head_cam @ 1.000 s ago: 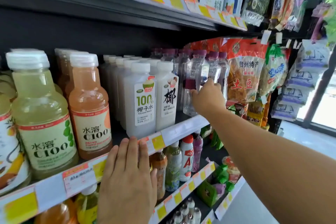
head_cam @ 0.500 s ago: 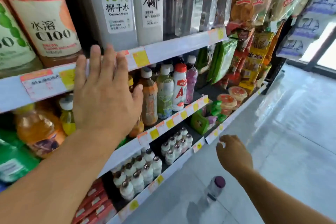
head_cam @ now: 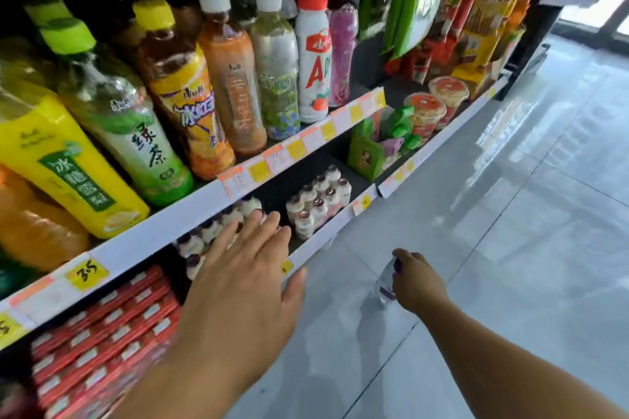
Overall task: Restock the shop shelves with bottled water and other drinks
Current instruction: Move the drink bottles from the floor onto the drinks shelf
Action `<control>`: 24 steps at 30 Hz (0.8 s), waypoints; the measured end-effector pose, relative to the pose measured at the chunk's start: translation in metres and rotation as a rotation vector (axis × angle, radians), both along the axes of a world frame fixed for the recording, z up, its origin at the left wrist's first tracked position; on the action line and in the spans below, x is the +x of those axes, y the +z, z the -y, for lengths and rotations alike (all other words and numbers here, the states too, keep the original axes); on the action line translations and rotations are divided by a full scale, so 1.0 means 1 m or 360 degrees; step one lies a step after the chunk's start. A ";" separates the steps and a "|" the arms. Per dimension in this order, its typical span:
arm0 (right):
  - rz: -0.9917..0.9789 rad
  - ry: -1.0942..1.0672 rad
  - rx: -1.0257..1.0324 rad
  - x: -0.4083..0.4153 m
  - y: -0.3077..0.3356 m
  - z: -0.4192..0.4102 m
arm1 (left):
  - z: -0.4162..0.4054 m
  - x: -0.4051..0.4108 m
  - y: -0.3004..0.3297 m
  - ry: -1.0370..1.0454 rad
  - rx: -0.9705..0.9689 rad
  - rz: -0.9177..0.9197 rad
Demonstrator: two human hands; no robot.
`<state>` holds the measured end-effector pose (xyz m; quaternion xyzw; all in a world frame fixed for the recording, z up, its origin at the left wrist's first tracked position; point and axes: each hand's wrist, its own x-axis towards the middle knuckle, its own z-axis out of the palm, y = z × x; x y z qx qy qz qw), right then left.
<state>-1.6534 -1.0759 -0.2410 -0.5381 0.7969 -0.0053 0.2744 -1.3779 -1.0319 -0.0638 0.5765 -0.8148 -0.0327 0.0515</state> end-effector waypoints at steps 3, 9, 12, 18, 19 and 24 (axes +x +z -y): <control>-0.0113 0.0067 -0.0001 -0.001 -0.001 0.001 | -0.002 0.004 -0.006 0.0054 0.0057 -0.0036; -0.0156 0.0171 0.0002 0.003 0.005 -0.007 | -0.005 0.003 -0.002 0.0105 0.0087 -0.0057; -0.0099 0.0107 -0.0024 0.009 0.010 -0.011 | 0.001 0.003 0.007 0.0111 0.0136 -0.0065; 0.0089 0.0067 -0.0177 0.013 0.054 -0.001 | 0.010 -0.006 0.022 0.0191 0.0161 -0.0224; 0.0117 0.0087 -0.0208 0.015 0.067 0.001 | 0.010 -0.008 0.025 0.0191 0.0163 -0.0240; 0.0243 0.0222 -0.0498 0.031 0.152 0.010 | 0.009 -0.018 0.054 0.0221 0.0170 -0.0305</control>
